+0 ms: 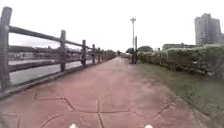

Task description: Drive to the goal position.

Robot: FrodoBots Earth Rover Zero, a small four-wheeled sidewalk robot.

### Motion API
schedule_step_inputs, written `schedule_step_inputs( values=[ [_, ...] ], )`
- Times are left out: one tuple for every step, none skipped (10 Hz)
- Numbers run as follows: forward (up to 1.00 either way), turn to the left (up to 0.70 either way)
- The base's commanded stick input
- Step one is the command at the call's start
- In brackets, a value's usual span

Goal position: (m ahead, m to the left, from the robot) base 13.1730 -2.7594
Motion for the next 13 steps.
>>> schedule_step_inputs(
  values=[
    [1.00, -0.30],
    [1.00, -0.40],
    [1.00, -0.40],
    [1.00, -0.40],
    [1.00, -0.40],
    [1.00, -0.40],
    [1.00, -0.40],
    [1.00, -0.13],
    [1.00, 0.00],
    [1.00, 0.00],
    [1.00, 0.00],
    [1.00, 0.00],
    [1.00, 0.00]
  ],
)
